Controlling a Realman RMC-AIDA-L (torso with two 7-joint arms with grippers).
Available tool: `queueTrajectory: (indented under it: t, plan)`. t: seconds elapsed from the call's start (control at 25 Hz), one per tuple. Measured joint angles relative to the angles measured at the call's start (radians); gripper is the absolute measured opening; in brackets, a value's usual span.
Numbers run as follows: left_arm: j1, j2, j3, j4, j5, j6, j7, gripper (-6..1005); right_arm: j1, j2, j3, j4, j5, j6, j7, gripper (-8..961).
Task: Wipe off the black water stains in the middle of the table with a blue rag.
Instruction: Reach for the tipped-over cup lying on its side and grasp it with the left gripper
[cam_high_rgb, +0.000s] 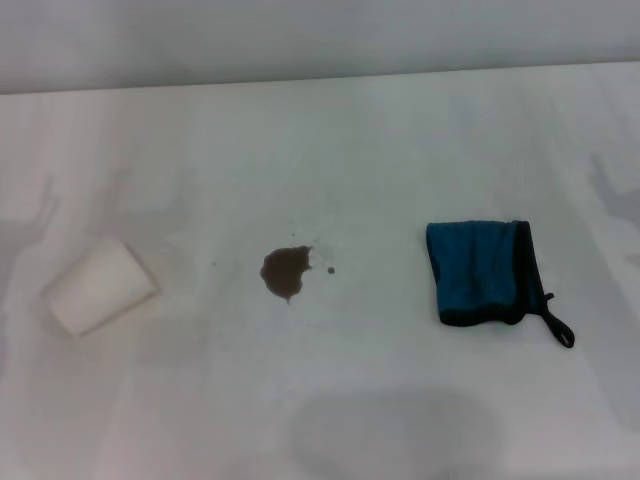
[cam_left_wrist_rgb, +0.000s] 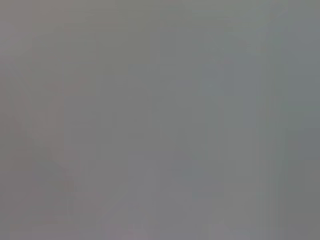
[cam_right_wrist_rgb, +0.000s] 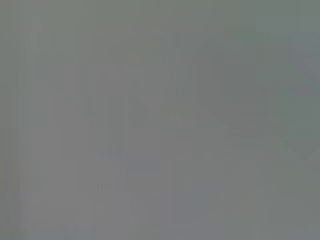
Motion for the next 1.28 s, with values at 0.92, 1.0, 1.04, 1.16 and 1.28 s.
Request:
queueTrajectory:
  t: [0.92,1.0,1.04,1.16,1.28]
  plan:
    - [-0.315,0.041,0.005,-0.818,0.768,0.027,-1.216,886,0.033,-0.003,0.014,-0.008,0.010,-0.036,-0.001,869]
    - [-0.354,0.071,0.006,-0.858,0.860,0.082,-1.296,886,0.033,-0.003,0.014,-0.010,0.011,-0.037,-0.001,869]
    - [-0.377,0.095,0.006,-0.871,0.917,0.118,-1.340,886,0.033,-0.002,0.014,-0.010,0.011,-0.037,-0.001,869]
    - [-0.438,0.157,0.007,-0.888,1.069,0.201,-1.431,886,0.032,-0.001,0.014,-0.010,0.011,-0.037,-0.001,869]
    - [-0.470,0.178,0.007,-0.906,1.157,0.236,-1.461,885,0.031,-0.001,0.014,-0.009,0.011,-0.037,-0.002,869]
